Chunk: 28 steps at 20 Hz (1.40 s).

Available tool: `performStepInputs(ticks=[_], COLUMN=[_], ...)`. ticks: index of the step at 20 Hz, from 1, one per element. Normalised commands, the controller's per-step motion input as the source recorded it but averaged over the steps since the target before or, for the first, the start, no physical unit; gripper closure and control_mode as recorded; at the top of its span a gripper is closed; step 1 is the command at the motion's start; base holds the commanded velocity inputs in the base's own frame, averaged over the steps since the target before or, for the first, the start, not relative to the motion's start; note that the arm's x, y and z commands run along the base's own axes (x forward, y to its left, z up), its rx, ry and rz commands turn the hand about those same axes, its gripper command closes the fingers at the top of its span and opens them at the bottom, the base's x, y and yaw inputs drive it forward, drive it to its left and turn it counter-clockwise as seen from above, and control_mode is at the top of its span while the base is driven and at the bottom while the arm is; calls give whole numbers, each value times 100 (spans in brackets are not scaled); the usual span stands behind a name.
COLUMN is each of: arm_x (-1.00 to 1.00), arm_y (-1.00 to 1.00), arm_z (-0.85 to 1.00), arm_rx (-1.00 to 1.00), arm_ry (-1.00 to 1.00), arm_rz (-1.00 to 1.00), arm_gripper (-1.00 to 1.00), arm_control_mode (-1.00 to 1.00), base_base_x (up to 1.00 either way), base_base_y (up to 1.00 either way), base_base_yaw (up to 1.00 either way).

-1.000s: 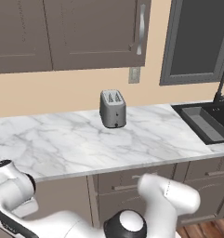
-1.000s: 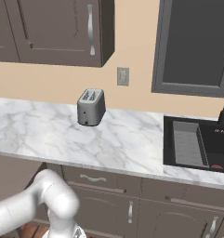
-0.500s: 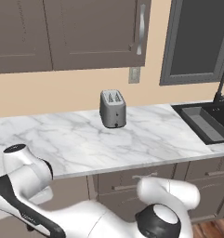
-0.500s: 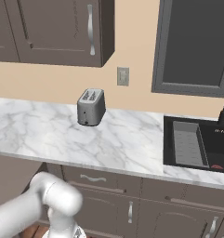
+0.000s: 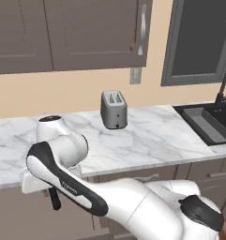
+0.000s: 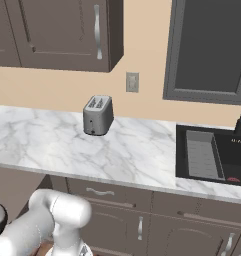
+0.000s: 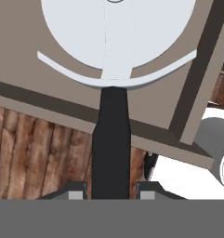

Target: Take the pizza cutter from the drawer on the left and place it on the dining counter for cutting.

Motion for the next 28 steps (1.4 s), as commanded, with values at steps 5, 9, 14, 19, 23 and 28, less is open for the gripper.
performStepInputs(ticks=[5,9,14,19,23,28], arm_x=[1,16,21,9,0,0], arm_y=[-100,-100,-97,-89,-70,-63], arm_z=[71,66,45,17,0,0], arm_rx=[10,11,7,1,-9,-16], arm_ry=[3,7,5,1,0,-4], arm_rz=[-13,-14,-13,-11,-11,-14], arm_gripper=[100,100,100,100,100,100], arm_control_mode=[-100,-100,-100,-100,-100,-100], base_base_x=[0,0,0,0,0,0], base_base_y=[0,0,0,0,0,0], base_base_yaw=[0,0,0,0,0,0])
